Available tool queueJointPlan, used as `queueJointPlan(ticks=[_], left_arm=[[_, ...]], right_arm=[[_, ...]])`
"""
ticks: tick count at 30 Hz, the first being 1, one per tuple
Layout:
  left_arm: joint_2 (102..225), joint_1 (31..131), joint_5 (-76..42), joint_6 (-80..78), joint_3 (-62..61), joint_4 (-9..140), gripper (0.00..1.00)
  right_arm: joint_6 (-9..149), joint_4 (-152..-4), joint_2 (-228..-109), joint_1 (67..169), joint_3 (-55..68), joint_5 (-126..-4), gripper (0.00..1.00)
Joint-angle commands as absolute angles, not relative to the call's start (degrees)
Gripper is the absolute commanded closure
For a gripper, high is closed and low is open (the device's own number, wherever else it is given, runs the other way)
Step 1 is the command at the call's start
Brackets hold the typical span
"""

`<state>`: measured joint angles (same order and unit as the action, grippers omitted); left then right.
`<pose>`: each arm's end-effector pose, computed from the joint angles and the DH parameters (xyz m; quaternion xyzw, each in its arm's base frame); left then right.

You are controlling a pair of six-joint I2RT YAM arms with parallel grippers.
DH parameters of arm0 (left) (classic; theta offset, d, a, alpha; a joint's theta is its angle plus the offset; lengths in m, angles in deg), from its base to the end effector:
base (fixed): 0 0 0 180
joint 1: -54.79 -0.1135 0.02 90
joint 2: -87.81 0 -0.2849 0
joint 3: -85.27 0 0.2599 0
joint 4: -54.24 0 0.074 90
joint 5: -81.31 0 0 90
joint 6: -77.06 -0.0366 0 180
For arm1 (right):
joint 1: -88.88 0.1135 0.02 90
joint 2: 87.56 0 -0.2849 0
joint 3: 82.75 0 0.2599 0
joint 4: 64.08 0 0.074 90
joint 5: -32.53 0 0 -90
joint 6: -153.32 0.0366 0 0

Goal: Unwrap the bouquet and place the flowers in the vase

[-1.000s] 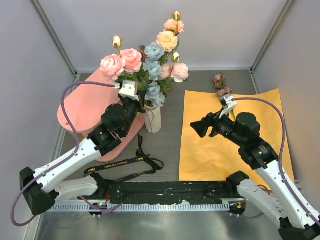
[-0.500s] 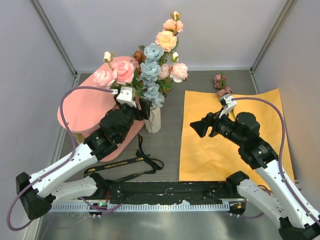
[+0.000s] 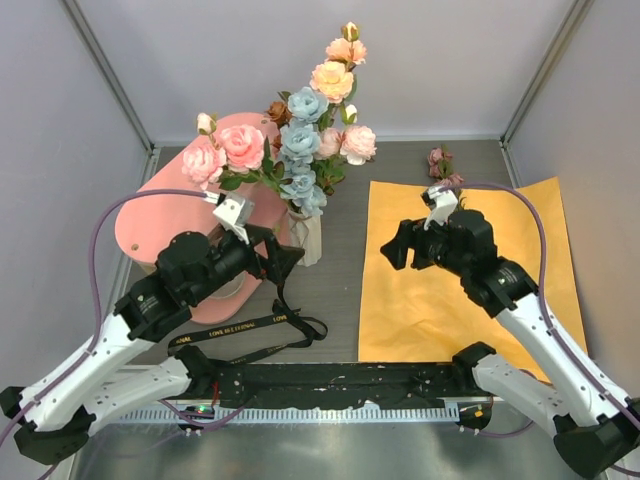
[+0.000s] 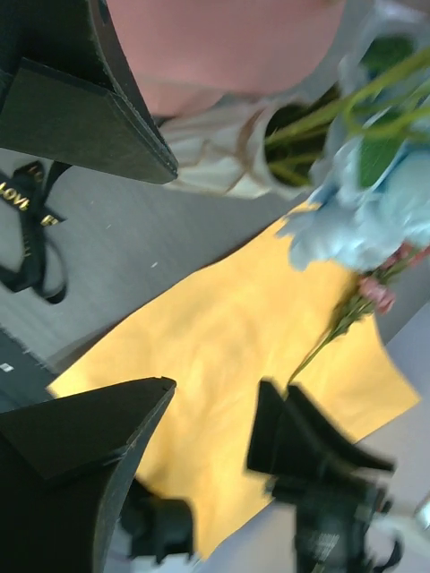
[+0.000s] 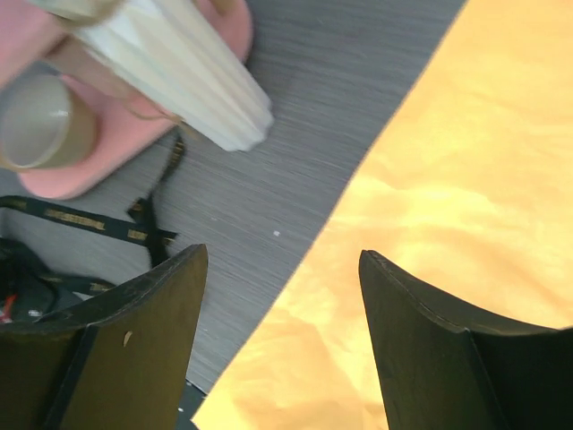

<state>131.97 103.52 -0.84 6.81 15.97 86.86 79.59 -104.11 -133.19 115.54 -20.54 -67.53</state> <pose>0.1094 -0.1171 0.4080 0.1439 0.7374 -0.3277 0.5729 0.1498 0.0824 0.3475 -0.1233 0.8251 0.2682 0.4818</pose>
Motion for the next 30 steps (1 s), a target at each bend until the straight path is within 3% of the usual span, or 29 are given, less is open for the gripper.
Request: queueJointPlan(ticks=[1,6,11,16,25,30], left_arm=[[127.5,103.4,-16.2,8.2,14.7,96.4,0.06],[120.7,103.4,-23.6,8.2,19.3,95.3,0.04],[117.3,103.4,-27.1,9.9,23.1,92.0,0.04],[117.4,103.4,-30.0,9.2,23.6,92.3,0.04],[115.7,103.5,-31.5,5.6,22.1,96.5,0.04],[115.6,103.4,-31.8,4.2,22.0,96.9,0.03]], right_arm=[[73.6,-110.6,-138.3,115.6,-18.0,-59.8,0.26],[72.9,-112.8,-146.3,118.3,-16.9,-49.7,0.25],[69.7,-114.3,-160.6,121.0,-14.1,-26.9,0.2],[61.6,-105.7,-176.1,118.4,-10.4,-12.6,0.13],[50.5,-86.2,-190.6,99.2,-3.9,-19.1,0.15],[48.8,-80.2,-192.1,93.5,-3.8,-33.5,0.18]])
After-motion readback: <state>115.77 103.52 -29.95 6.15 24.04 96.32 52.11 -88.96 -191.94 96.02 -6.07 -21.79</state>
